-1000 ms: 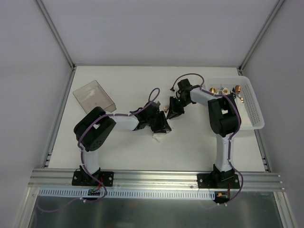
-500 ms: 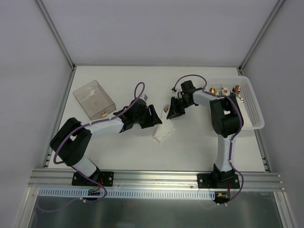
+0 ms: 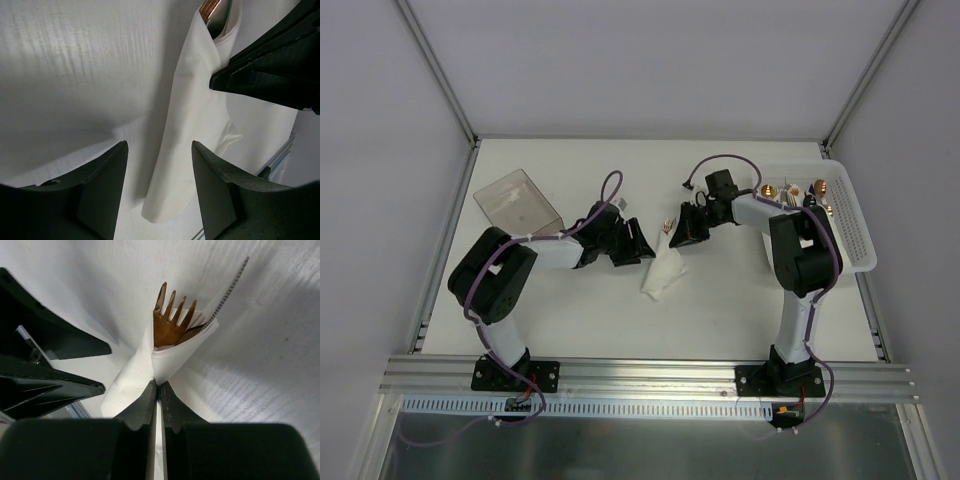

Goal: Place the utensils on the paper napkin and roll it up

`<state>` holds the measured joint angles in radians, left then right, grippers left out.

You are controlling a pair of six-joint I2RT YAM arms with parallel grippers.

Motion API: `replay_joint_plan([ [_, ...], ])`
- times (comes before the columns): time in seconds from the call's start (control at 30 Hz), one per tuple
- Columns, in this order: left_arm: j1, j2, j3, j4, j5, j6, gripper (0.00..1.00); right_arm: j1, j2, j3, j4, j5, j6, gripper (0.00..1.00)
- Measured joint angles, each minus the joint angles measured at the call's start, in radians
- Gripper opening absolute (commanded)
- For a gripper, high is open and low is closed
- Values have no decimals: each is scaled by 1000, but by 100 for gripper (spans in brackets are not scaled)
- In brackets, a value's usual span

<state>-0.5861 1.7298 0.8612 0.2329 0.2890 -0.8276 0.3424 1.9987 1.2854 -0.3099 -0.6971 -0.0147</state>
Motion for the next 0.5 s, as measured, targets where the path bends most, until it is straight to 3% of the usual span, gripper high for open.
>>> replay_joint_plan([
  [0.5, 69, 151, -119, 565, 253, -61, 59, -3, -36, -58, 87, -107, -8, 0],
])
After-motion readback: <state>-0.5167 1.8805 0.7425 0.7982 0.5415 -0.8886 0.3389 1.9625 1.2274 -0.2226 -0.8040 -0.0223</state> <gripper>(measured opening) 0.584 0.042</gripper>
